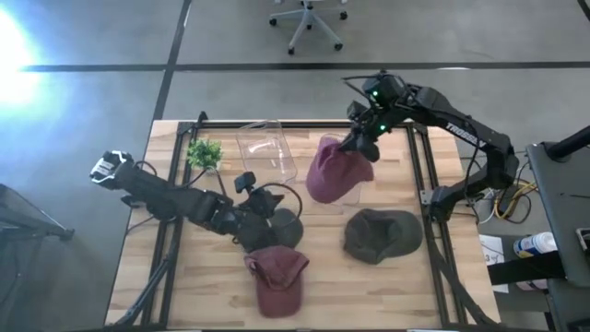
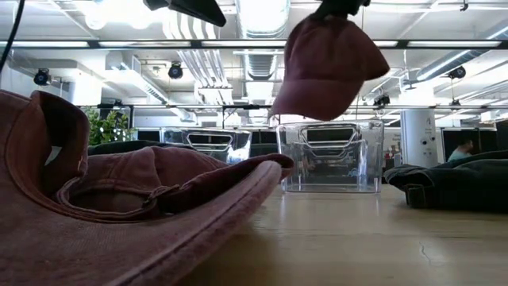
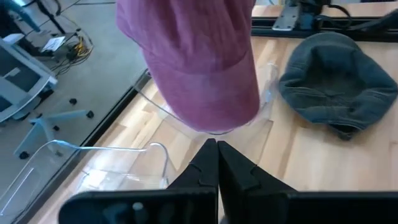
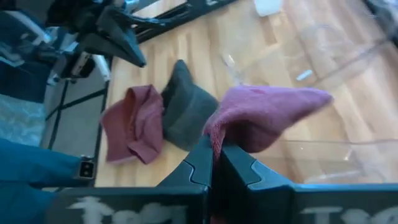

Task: Pick & Place hat
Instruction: Put the right red cap into the right transparent bin

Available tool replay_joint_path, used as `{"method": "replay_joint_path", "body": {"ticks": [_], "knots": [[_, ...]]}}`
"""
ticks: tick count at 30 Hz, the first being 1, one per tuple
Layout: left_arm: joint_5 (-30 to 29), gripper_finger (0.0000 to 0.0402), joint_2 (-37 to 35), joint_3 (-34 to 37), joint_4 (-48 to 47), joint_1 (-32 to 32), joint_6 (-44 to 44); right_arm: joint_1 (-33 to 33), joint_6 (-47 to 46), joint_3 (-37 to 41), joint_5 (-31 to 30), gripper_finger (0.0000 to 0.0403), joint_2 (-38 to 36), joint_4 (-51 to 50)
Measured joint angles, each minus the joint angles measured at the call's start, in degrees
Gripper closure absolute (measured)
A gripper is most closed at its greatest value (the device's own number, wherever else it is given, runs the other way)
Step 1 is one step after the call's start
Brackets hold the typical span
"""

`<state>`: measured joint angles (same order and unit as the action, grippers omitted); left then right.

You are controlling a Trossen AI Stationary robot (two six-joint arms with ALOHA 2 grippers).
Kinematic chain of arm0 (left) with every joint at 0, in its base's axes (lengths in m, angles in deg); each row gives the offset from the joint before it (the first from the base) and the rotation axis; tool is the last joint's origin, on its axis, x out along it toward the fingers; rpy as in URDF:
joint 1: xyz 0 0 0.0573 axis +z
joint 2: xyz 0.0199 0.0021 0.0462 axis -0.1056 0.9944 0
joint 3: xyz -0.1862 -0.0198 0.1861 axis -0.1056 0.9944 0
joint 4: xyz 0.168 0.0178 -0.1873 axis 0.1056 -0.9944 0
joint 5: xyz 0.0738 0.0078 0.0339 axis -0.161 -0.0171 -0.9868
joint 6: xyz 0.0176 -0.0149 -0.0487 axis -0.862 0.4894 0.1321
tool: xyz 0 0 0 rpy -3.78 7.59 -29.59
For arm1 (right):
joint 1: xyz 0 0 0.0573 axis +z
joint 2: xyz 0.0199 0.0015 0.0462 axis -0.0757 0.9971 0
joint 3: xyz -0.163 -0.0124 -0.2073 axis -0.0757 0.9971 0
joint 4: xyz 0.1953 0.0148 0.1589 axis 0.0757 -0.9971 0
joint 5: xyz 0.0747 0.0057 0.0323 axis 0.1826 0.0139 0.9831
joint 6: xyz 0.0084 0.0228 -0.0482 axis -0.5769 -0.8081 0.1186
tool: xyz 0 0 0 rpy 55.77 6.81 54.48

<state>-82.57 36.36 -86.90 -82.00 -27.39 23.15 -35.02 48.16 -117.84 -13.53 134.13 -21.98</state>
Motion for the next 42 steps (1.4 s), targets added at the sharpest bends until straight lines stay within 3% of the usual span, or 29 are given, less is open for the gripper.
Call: {"method": "replay_joint_path", "body": {"ticks": [7, 22, 25, 30, 42], "knots": [[1.28, 0.0401, 0.0, 0.0, 0.02, 2.51, 0.0, -3.26, 4.45, 0.0, -0.29, 0.0394, 0.82, -1.08], [3.5, 0.0401, 0.02, 0.0, 0.0, 3.11, 1.44, -2.91, 9.94, 0.07, 2.21, 0.0394, 5.96, -9.35], [3.75, 0.0401, 0.02, 0.0, -0.04, 3.11, 1.46, -2.85, 10.06, 0.06, 6.6, 0.0394, 5.42, -9.18], [3.77, 0.0401, 0.04, 0.0, -0.04, 3.24, 1.46, -2.52, 10.08, 0.97, 8.72, 0.0394, 6.06, -9.39], [3.77, 0.0401, 0.04, 0.0, -0.04, 3.26, 2.65, -2.06, 17.45, 3.3, 18.14, 0.0394, 14.66, -9.07]]}}
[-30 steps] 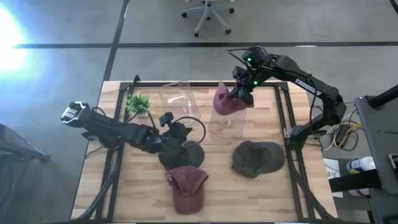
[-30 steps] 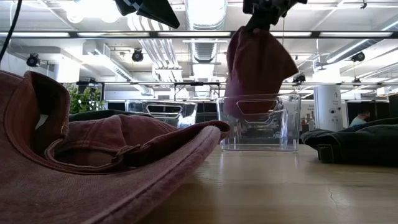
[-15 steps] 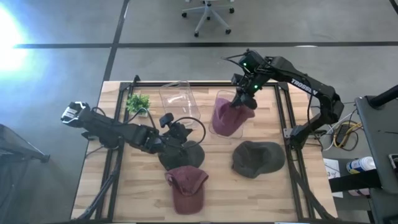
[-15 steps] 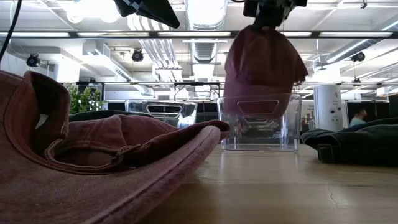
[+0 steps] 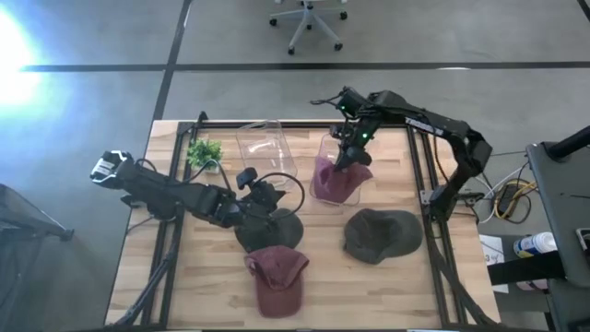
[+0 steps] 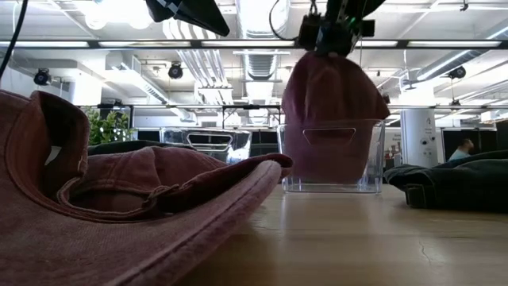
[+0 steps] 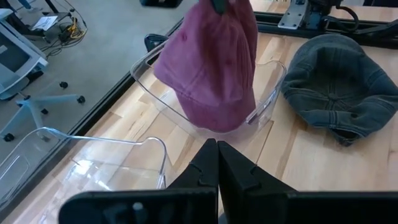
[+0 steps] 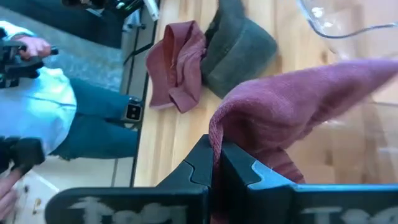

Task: Pick & Place hat
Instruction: Put the right red cap into the right transparent bin

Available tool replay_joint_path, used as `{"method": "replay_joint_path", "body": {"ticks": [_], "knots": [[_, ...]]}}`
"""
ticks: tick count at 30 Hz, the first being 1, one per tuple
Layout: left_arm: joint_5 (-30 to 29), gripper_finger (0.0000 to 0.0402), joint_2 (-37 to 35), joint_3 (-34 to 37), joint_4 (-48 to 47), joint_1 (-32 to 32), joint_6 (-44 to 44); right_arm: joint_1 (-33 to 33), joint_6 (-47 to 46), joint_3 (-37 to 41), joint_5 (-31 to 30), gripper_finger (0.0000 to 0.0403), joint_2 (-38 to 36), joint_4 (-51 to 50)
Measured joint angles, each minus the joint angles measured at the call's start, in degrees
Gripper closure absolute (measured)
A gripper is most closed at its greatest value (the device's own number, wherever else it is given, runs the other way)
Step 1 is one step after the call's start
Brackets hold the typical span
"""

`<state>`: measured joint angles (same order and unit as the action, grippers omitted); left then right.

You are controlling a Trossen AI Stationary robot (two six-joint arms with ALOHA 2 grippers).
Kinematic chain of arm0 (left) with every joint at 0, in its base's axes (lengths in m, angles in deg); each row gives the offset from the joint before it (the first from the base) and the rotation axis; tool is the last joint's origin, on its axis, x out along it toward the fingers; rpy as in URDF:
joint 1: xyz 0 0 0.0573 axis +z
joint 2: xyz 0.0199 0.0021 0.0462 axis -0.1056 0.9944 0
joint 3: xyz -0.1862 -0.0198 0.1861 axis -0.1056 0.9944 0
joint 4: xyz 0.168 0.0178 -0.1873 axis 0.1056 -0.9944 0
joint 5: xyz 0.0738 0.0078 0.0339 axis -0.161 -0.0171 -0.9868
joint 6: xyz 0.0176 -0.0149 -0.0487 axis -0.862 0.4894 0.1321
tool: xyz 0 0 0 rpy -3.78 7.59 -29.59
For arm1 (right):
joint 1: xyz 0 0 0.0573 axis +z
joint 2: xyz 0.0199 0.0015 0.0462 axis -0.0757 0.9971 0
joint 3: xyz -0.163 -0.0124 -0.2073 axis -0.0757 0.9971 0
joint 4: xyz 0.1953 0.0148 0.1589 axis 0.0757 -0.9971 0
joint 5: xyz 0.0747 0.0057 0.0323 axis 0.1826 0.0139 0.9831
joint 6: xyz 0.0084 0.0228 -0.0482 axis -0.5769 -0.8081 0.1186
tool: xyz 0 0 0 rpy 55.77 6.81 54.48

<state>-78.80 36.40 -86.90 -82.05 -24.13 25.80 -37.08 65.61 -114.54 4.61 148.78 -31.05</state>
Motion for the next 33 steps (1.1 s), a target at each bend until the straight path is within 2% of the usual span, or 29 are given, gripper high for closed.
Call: {"method": "replay_joint_path", "body": {"ticks": [10, 19, 24, 29, 33], "knots": [[0.0, 0.0401, 0.0, 0.09, -0.03, 0.0, 1.48, -0.17, 6.5, -0.72, -0.43, 0.0394, 6.12, 3.97], [0.0, 0.0401, 0.0, 0.09, -0.11, 0.03, 1.53, -2.08, 9.5, -0.72, -13.87, 0.0394, 5.95, 4.36], [0.01, 0.0401, 0.0, 0.32, 0.01, 0.39, 1.58, -2.27, 7.71, -0.72, -22.47, 0.0389, 5.59, 4.74], [0.63, 0.0401, 0.0, 1.95, 0.3, 0.74, 1.91, -2.27, 4.8, -0.72, -28.56, 0.0353, 5.36, 4.63], [1.63, 0.0401, 0.0, 2.78, 0.3, 0.76, 2.98, -2.03, 3.67, -0.72, -30.52, 0.0308, 5.18, 4.7]]}}
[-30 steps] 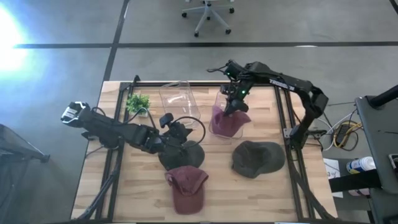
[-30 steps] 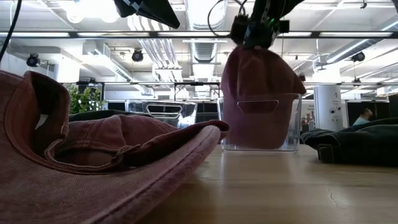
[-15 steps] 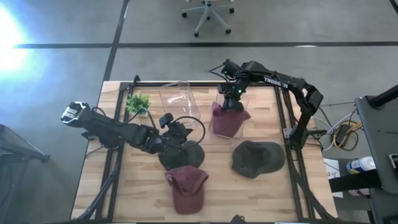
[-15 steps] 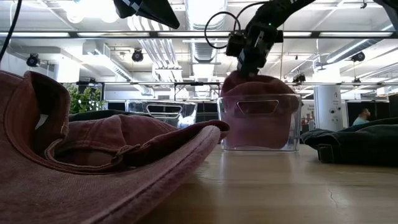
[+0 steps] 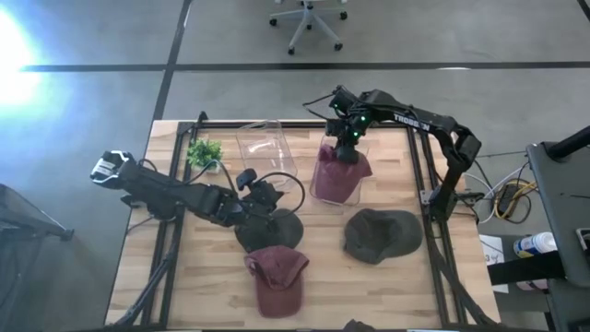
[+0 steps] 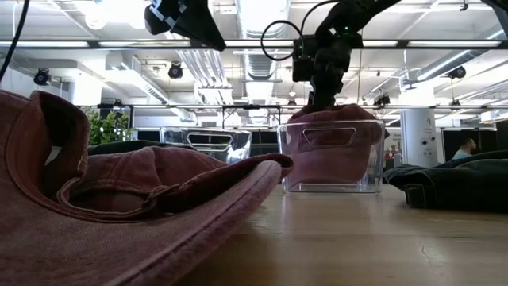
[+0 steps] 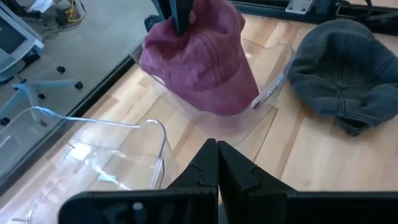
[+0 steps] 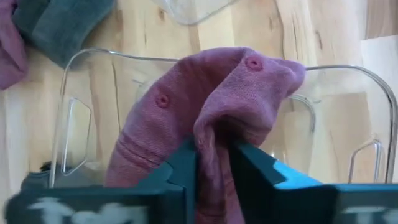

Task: Pick & Place hat
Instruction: Put the right red cap into the right transparent bin

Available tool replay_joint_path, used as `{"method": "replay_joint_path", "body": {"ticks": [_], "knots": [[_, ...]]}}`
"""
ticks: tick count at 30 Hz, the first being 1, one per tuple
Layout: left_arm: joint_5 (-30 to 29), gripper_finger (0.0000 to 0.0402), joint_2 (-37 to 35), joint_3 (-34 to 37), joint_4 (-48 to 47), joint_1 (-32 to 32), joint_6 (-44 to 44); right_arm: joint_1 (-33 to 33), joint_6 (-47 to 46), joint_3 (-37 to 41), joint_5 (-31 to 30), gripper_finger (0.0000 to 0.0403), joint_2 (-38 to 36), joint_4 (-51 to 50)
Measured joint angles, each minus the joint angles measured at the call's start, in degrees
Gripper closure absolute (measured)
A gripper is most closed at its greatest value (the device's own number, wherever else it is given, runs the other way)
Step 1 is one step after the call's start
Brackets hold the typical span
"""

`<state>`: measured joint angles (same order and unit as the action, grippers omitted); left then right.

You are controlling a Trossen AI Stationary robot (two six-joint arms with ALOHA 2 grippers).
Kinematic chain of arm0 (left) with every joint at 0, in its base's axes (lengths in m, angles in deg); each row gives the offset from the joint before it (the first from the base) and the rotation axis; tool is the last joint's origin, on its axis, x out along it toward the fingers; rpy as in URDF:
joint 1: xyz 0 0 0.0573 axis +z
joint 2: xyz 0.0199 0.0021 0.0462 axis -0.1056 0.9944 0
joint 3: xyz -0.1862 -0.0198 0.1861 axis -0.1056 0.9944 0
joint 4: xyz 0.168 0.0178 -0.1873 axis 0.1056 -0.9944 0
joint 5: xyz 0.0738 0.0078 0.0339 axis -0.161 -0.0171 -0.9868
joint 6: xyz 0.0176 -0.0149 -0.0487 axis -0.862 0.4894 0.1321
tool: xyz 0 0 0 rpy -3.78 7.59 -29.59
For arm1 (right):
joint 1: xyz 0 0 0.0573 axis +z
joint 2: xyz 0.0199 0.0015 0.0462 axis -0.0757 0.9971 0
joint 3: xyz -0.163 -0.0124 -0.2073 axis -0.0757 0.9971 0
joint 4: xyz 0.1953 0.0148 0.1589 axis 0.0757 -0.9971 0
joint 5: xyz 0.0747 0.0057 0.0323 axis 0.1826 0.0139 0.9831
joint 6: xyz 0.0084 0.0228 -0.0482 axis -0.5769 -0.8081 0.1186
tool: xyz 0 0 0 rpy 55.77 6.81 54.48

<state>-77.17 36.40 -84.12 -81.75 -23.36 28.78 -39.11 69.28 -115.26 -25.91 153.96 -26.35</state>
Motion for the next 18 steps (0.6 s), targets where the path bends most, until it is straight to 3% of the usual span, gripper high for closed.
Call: {"method": "replay_joint_path", "body": {"ticks": [7, 14, 16, 18], "knots": [[0.16, 0.0401, 0.0, -1.1, 2.85, 0.64, -1.96, 0.6, -1.47, 0.0, 0.08, 0.0239, -1.6, 0.04], [0.58, 0.0401, 0.0, -1.94, 9.0, 3.01, -7.33, 1.16, -5.45, 0.0, 0.53, 0.0204, -6.09, 0.04], [2.75, 0.0401, 0.0, -2.28, 12.11, 4.45, -9.87, 1.16, -7.77, 0.0, 0.26, 0.0199, -8.1, 0.2], [7.76, 0.0401, 0.0, -2.29, 15.23, 6.71, -11.97, 1.2, -10.55, 0.0, -3.73, 0.0198, -10.39, -0.38]]}}
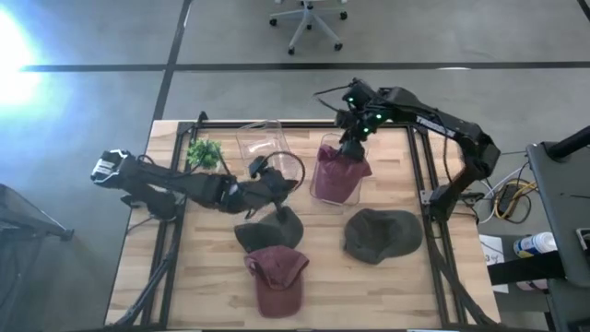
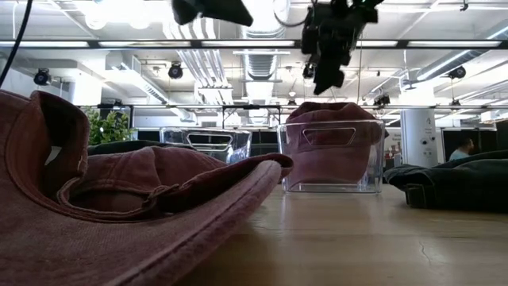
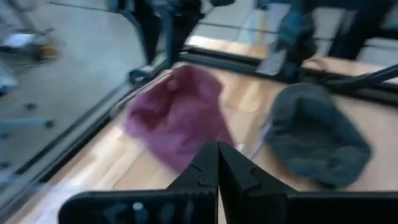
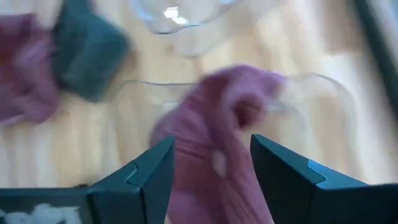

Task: Pick & Place hat
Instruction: Put the right red cap into the right transparent bin

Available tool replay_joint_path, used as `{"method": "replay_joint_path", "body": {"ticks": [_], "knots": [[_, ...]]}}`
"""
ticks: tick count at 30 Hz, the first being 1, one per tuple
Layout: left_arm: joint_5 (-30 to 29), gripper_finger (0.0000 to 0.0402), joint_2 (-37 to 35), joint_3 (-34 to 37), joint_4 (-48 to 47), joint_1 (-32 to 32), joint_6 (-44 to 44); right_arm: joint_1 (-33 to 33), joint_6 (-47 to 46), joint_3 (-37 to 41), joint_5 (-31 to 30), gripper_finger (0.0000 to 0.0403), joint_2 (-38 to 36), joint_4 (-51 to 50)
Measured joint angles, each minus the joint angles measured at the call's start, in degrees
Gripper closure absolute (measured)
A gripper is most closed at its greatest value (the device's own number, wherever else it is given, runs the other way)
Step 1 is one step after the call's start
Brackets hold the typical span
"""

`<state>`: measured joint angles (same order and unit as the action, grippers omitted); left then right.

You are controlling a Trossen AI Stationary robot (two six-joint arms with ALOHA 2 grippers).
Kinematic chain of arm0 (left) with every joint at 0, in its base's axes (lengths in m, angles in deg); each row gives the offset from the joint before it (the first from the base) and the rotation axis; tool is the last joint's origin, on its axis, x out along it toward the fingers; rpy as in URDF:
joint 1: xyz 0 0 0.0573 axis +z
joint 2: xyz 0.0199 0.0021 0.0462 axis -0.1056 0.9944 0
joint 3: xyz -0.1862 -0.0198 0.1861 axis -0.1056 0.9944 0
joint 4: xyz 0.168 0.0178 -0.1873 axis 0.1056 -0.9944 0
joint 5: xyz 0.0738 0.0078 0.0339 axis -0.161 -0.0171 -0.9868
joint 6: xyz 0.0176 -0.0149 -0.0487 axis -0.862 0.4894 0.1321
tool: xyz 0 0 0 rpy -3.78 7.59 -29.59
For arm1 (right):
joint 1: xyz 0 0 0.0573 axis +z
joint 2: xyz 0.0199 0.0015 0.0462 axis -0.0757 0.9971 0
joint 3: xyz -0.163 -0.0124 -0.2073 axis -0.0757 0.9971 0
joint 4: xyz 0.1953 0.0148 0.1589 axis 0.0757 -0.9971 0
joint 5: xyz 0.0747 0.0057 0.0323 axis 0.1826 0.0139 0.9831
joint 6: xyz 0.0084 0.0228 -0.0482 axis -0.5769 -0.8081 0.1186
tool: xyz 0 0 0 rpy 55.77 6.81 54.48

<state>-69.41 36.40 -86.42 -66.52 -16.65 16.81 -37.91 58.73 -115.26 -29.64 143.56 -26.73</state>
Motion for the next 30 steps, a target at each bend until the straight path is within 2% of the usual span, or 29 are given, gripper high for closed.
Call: {"method": "replay_joint_path", "body": {"ticks": [3, 6, 9, 13, 19, 23, 30], "knots": [[10.84, 0.0401, 0.16, 0.13, 2.08, 5.48, -0.3, 0.23, -3.85, 0.21, -7.33, 0.0197, -3.37, -2.89], [20.74, 0.0401, 0.99, 0.15, 3.22, 11.99, 0.16, 0.2, -9.22, 1.15, -8.46, 0.0197, -6.48, -6.98], [26.28, 0.0401, 1.94, -0.04, 4.59, 18.61, 0.71, 0.2, -14.99, 3.03, -9.8, 0.0197, -9.08, -12.36], [32.26, 0.0401, 4.78, -0.96, 6.16, 26.97, -0.01, 0.49, -19.9, 9.63, -10.05, 0.0197, -12.4, -14.84], [42.56, 0.0401, 12.86, -4.28, 6.49, 34.07, -0.72, 0.72, -22.04, 20.93, -10.98, 0.0197, -15.24, -8.61], [45.25, 0.0401, 18.6, -7.47, 5.51, 35.35, -5.21, 0.7, -22.73, 24.55, -10.91, 0.0197, -14.79, -5.27], [45.86, 0.0401, 26.13, -16.56, -4.34, 36.27, -14.52, 1.1, -24.16, 25.52, -7.72, 0.0203, -10.36, 0.46]]}}
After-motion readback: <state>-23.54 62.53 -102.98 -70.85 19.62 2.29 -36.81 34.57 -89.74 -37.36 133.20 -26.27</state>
